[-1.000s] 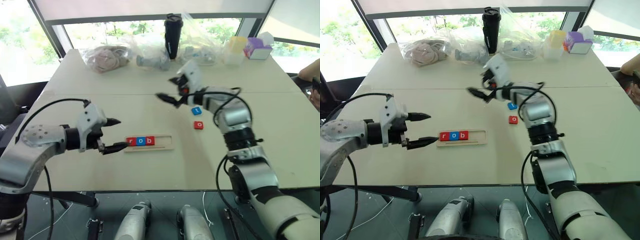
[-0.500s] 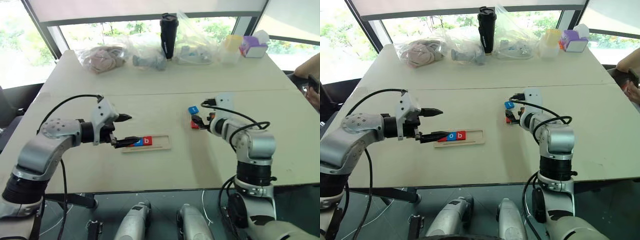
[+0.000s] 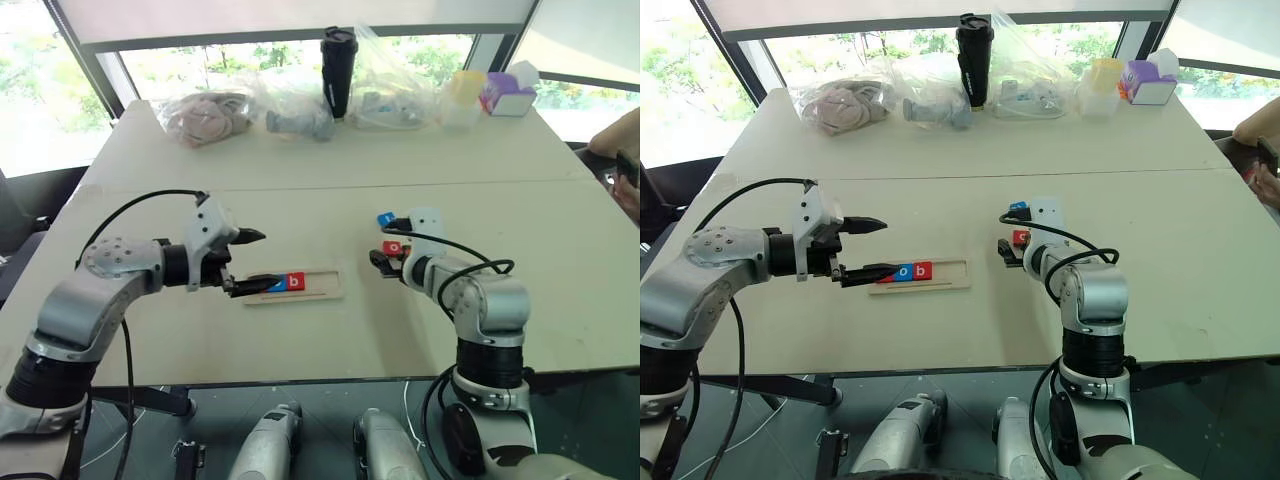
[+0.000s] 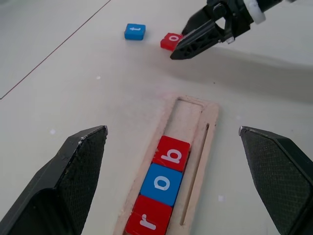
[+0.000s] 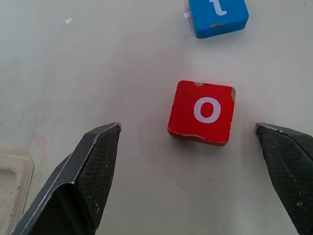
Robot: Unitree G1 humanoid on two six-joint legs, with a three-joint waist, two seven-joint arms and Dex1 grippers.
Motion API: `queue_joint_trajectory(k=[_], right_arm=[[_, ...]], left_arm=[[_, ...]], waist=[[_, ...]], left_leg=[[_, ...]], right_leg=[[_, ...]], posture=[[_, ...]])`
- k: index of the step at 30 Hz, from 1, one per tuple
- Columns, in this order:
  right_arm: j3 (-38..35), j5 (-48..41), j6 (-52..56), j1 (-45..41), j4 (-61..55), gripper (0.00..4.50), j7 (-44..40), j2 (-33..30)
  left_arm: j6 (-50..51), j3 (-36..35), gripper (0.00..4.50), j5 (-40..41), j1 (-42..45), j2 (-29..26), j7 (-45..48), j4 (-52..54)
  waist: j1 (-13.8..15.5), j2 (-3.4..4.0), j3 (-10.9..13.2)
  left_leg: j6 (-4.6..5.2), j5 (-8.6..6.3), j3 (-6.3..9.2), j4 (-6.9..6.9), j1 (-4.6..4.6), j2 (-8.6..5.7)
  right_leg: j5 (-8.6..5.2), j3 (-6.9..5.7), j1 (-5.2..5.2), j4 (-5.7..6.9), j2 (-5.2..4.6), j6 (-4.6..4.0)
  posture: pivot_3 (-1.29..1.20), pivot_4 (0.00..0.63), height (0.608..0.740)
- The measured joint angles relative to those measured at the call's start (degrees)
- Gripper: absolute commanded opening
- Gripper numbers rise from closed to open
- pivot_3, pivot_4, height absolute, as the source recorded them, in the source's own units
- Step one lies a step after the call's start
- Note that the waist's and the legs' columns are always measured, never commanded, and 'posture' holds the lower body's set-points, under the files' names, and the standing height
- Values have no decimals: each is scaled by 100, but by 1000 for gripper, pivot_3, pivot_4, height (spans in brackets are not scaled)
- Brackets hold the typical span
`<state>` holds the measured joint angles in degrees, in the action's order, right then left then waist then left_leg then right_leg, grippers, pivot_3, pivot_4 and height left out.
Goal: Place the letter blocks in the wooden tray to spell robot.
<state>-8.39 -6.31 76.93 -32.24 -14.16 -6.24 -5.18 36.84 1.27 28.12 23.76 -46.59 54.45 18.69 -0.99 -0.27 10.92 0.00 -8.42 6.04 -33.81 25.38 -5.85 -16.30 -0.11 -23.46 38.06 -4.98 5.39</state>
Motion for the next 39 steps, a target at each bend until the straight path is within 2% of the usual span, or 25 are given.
queue_joint_trajectory(k=[1,6,7,14,17,20,23,27,35,37,39], right_arm=[[18,11,-41,0,32,3669,41,16],[99,57,-236,0,183,1156,189,14],[118,56,-251,0,194,1119,191,7],[146,29,-40,15,12,1119,135,-208],[65,-53,418,120,-552,1119,78,-354],[-191,-226,1217,415,-1630,1119,-34,-363],[-333,-439,1512,1051,-2467,1119,-10,27],[-510,-757,1519,1714,-3084,1119,206,916],[-515,-1146,1519,1824,-3293,1119,765,966],[-514,-1284,1519,1849,-3290,2158,861,961],[-510,-1445,1519,1891,-3288,2911,936,940]], left_arm=[[7,0,4500,2,0,0,0,25],[25,0,4500,1,-1,-4,-4,75],[30,0,4500,0,-1,-4,-10,75],[30,5,4500,9,15,75,-32,75],[29,35,4500,9,65,109,54,71],[13,210,4500,0,200,149,213,33],[-6,367,4500,-23,298,195,351,-81],[-16,476,4500,-26,488,286,513,-227],[-16,481,4500,-119,563,278,712,-386],[-13,481,4500,-125,563,258,764,-385],[-8,481,4500,-129,562,200,806,-384]], waist=[[-1,0,0],[-8,0,0],[-8,0,0],[14,0,0],[30,0,0],[32,-1,0],[19,-2,-1],[-16,0,-1],[16,0,-1],[14,0,-1],[12,0,-1]], left_leg=[[0,0,0,0,0,0],[0,0,0,0,-1,1],[0,0,0,0,-1,1],[0,0,0,-1,1,1],[0,0,1,0,4,1],[0,0,4,2,6,1],[-1,-1,6,7,5,2],[-7,-5,6,12,4,6],[-12,-7,6,12,0,5],[-12,-7,6,13,0,5],[-12,-7,6,14,0,6]], right_leg=[[0,0,0,0,0,0],[0,0,0,0,2,0],[0,0,0,0,2,0],[0,-1,-1,-1,2,0],[0,-1,-2,-2,0,-1],[-1,-3,-2,-3,0,-2],[-10,-4,-4,-4,0,-16],[-10,-3,-8,-3,2,-17],[-11,-4,-18,-15,1,-20],[-11,-4,-19,-15,0,-19],[-11,-4,-19,-15,0,-19]], posture=[[0,150,740],[0,150,740],[0,150,740],[0,150,740],[0,150,740],[0,150,740],[0,150,740],[0,150,740],[0,150,740],[0,150,740],[0,150,740]])
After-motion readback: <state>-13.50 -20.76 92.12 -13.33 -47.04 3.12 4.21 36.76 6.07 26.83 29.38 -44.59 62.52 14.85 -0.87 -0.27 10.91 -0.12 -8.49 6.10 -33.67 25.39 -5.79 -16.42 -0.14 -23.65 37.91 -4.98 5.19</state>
